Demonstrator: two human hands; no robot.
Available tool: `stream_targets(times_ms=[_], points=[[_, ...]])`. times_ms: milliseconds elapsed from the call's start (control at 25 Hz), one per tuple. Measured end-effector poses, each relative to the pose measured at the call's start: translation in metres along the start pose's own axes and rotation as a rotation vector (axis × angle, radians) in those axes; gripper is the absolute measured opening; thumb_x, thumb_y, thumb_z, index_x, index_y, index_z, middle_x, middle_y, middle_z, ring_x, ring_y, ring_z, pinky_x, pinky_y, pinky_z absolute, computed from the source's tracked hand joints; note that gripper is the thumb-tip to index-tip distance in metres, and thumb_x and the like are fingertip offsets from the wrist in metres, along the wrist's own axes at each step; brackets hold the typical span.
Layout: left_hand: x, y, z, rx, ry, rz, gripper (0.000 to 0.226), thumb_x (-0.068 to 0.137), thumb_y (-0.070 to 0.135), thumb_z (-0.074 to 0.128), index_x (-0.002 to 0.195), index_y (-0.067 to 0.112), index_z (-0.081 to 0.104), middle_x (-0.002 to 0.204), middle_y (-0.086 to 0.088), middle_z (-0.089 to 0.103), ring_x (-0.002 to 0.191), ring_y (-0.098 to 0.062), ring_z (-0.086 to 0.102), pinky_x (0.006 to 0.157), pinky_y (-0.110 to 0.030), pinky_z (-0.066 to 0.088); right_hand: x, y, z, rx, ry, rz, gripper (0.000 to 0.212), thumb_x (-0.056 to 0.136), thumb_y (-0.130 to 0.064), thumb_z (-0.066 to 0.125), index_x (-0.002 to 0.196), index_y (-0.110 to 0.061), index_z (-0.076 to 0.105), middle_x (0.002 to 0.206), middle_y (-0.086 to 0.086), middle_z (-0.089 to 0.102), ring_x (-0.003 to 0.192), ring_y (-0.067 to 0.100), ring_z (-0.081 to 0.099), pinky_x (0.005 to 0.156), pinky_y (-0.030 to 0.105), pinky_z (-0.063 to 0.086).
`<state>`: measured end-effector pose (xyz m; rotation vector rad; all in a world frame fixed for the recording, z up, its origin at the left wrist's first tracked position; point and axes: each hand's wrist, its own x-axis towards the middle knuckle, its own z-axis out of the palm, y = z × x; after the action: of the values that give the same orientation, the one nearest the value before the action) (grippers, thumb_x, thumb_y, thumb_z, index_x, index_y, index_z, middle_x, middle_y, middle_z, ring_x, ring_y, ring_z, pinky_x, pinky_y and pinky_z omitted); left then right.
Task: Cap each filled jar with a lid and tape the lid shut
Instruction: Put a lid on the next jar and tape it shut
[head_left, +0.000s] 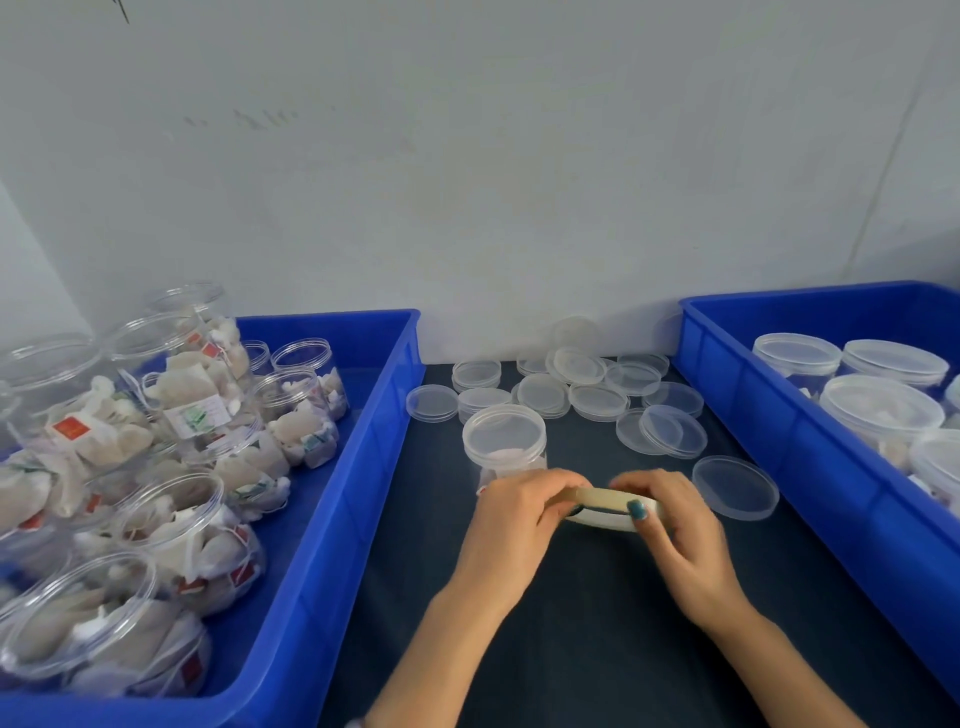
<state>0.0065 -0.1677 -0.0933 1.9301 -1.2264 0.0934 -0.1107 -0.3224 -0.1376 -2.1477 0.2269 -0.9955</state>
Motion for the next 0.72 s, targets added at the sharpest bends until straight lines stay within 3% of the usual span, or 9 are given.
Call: stream_targets(times_ms=[80,200,360,560,720], points=[[-0.003,-0.003,0.002,-0.001,0.015,0.025,0.031,0.091,0.010,0.070,0.118,0.024,0.072,0.115,0.011,0.069,0.104,-0.001,0.061,0.094,-0.018,0.048,0.000,-0.002,0.001,0.128,-0.107,0.064,0.044,0.093,-0.068,0.042,0.081,-0.033,0.067,0.070,0.001,0.062,0.067,0.014,0.057,0.062,0.035,0.044],[-0.010,-0.002,0.009,0.087,0.155,0.029,0.040,0.089,0.012,0.072,0.126,0.026,0.068,0.122,0.014,0.060,0.107,0.000,0.058,0.094,-0.014,0.047,0.000,-0.005,0.002,0.266,-0.141,0.129,0.042,0.091,-0.061,0.050,0.073,-0.025,0.064,0.063,0.008,0.053,0.057,0.020,0.045,0.058,0.035,0.036],[-0.014,0.003,0.017,0.032,0.299,0.019,0.029,0.090,0.021,0.072,0.119,0.025,0.073,0.109,0.014,0.060,0.097,-0.001,0.060,0.085,-0.020,0.053,-0.001,-0.008,0.003,0.237,-0.075,0.083,0.036,0.093,-0.044,0.052,0.076,-0.014,0.062,0.066,0.009,0.053,0.059,0.020,0.044,0.057,0.033,0.035],[-0.005,0.014,0.025,-0.194,0.526,-0.069,0.019,0.082,0.013,0.080,0.099,0.023,0.079,0.092,0.012,0.067,0.087,-0.004,0.066,0.077,-0.030,0.058,-0.007,-0.013,0.008,0.047,-0.006,-0.026,0.032,0.096,-0.047,0.042,0.089,-0.022,0.061,0.075,-0.006,0.054,0.069,0.018,0.051,0.062,0.034,0.042],[0.001,0.019,0.031,-0.218,0.566,-0.135,0.007,0.086,0.019,0.076,0.093,0.021,0.076,0.090,0.012,0.065,0.081,-0.004,0.064,0.074,-0.039,0.058,-0.010,-0.011,0.009,-0.082,-0.006,-0.124,0.030,0.097,-0.034,0.031,0.103,-0.023,0.057,0.087,-0.016,0.050,0.081,0.008,0.049,0.073,0.019,0.034]])
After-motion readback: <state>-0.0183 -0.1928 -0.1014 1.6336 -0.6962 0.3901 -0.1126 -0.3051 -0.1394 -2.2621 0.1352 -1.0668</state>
